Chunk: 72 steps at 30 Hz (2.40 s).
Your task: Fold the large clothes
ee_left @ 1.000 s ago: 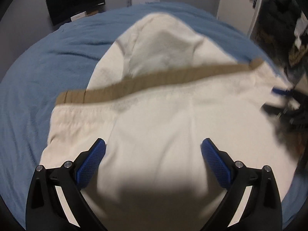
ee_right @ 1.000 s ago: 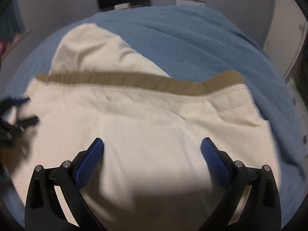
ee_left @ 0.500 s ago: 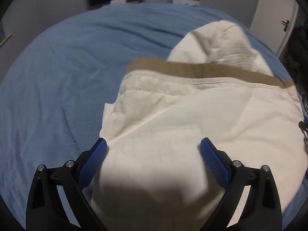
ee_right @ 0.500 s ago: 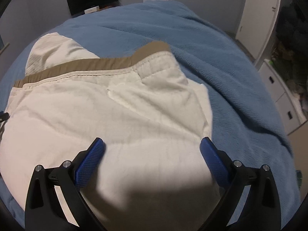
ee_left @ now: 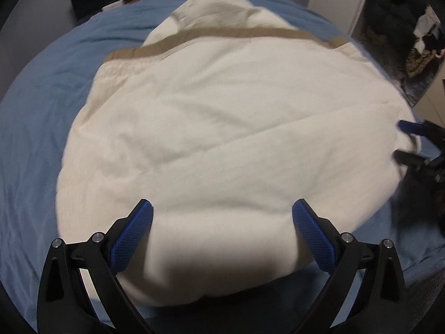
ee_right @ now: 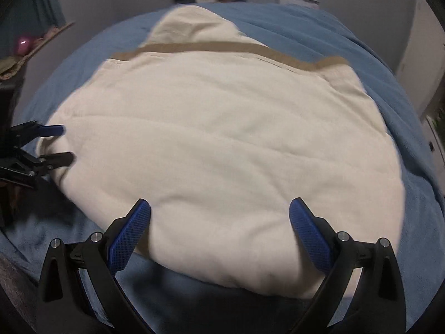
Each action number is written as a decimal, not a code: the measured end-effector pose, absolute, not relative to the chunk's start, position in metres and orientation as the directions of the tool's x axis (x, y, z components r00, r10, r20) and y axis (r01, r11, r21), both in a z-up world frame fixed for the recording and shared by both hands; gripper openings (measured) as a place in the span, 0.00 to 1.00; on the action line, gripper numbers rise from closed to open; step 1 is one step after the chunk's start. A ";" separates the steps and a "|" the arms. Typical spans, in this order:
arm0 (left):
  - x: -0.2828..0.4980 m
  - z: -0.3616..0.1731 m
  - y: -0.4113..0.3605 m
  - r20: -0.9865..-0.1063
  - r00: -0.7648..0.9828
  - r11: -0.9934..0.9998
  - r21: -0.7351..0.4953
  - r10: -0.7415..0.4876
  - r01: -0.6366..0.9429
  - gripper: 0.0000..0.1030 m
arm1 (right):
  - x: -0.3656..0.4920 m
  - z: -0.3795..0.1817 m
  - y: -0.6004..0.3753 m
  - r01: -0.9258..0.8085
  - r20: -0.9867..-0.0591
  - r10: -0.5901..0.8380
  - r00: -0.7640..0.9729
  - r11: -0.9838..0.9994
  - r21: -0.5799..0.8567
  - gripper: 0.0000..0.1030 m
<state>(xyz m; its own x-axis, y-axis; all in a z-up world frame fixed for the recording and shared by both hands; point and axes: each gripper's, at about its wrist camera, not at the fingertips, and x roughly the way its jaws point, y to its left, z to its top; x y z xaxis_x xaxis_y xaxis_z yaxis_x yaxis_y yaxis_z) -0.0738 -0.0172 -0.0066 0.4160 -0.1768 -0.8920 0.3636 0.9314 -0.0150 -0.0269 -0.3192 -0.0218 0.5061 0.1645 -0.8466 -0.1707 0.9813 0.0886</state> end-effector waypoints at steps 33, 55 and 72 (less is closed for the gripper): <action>-0.229 0.041 -0.038 -0.782 0.611 0.974 0.023 -0.122 0.224 0.94 | -0.161 0.006 -0.297 0.049 -0.751 0.017 0.660 0.997 0.065 0.93; -0.218 0.011 -0.029 -0.847 0.527 0.985 0.022 -0.072 0.170 0.94 | -0.166 -0.020 -0.285 0.064 -0.816 0.006 0.577 0.997 0.052 0.93; -0.217 0.010 -0.027 -0.851 0.520 0.985 0.017 -0.074 0.169 0.94 | -0.164 -0.022 -0.286 0.073 -0.822 0.004 0.570 0.996 0.056 0.93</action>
<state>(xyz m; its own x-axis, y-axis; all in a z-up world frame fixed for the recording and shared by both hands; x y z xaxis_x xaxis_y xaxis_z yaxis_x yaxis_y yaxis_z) -0.2168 -0.0272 0.0097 0.5201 -0.0742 -0.8509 0.1691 0.9854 0.0175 -0.1645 -0.2856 -0.0222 0.5696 0.0044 -0.8219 0.0730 0.9958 0.0559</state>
